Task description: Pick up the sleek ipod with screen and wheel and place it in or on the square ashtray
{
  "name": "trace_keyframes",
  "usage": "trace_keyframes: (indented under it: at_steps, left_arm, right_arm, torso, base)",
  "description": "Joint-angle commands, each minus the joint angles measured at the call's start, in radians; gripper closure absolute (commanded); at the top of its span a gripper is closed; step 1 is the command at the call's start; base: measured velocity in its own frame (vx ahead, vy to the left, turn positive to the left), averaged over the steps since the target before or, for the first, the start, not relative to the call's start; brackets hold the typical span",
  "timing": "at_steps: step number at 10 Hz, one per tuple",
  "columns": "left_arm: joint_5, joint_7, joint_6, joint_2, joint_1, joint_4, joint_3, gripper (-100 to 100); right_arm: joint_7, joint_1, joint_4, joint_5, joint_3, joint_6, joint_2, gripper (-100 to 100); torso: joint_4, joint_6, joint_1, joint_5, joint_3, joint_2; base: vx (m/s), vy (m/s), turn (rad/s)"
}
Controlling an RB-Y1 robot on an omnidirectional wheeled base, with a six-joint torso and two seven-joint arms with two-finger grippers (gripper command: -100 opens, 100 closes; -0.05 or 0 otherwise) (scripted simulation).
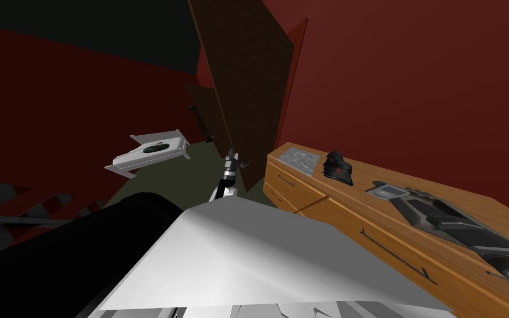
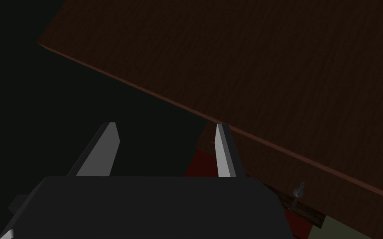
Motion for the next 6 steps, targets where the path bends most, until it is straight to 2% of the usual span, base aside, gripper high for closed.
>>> trace_keyframes:
  at_steps: [1, 2, 3, 6]
  left_arm:
    - [0.0, 0.0, 0.0, 0.0, 0.0, 0.0, 0.0, 0]
    - [0.0, 0.0, 0.0, 0.0, 0.0, 0.0, 0.0, 0]
    - [0.0, 0.0, 0.0, 0.0, 0.0, 0.0, 0.0, 0]
    - [0.0, 0.0, 0.0, 0.0, 0.0, 0.0, 0.0, 0]
  right_arm:
    - [0.009, 0.05, 0.004, 0.0, -0.024, 0.039, -0.045, -100]
    - [0.015, 0.08, 0.003, 0.0, -0.038, 0.065, -0.071, -100]
    - [0.015, 0.086, 0.003, 0.0, -0.038, 0.065, -0.071, -100]
    - [0.037, 0.176, 0.0, -0.002, -0.067, 0.136, -0.14, -100]
  torso:
    - [0.0, 0.0, 0.0, 0.0, 0.0, 0.0]
    - [0.0, 0.0, 0.0, 0.0, 0.0, 0.0]
    - [0.0, 0.0, -0.001, 0.0, -0.001, -0.001]
    - [0.0, 0.0, -0.001, 0.0, 0.0, 0.0]
  base:
    - [0.035, 0.015, 0.136]
    - [0.048, 0.008, 0.163]
    - [0.037, 0.001, 0.065]
    - [0.034, -0.003, 0.125]
